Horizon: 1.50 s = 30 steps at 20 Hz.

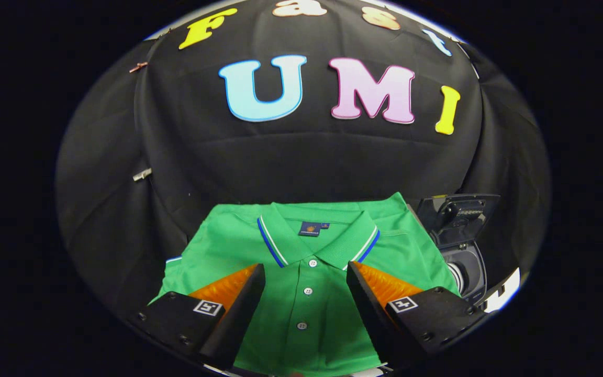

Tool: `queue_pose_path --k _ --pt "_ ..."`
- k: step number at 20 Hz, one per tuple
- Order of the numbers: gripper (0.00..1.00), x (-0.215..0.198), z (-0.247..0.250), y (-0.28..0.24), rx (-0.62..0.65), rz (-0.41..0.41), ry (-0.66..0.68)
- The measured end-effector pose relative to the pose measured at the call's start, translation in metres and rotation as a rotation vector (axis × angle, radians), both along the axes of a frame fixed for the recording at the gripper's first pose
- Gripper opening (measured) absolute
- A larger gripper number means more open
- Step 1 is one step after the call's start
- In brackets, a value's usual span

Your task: Put the clothes into the washing machine and then close the washing machine lid.

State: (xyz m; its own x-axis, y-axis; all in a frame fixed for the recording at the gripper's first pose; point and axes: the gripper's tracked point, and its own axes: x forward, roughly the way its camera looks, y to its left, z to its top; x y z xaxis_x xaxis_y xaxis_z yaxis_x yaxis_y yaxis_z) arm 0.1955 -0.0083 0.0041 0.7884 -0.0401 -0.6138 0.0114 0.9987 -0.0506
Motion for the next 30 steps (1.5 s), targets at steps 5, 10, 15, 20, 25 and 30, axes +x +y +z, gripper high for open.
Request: queue_pose_path --k 5,10,15,20,25,30 --pt "0.99 0.001 -0.028 -0.003 0.044 -0.046 0.201" --pt "0.98 0.003 -0.034 -0.007 0.039 -0.09 0.341" --pt "0.87 0.005 -0.037 -0.011 -0.027 -0.106 0.446" --pt "0.86 0.005 -0.038 -0.012 -0.021 -0.121 0.447" --pt "0.49 0.007 -0.036 -0.014 -0.016 -0.114 0.41" --pt "0.49 0.006 -0.036 -0.014 -0.013 -0.114 0.407"
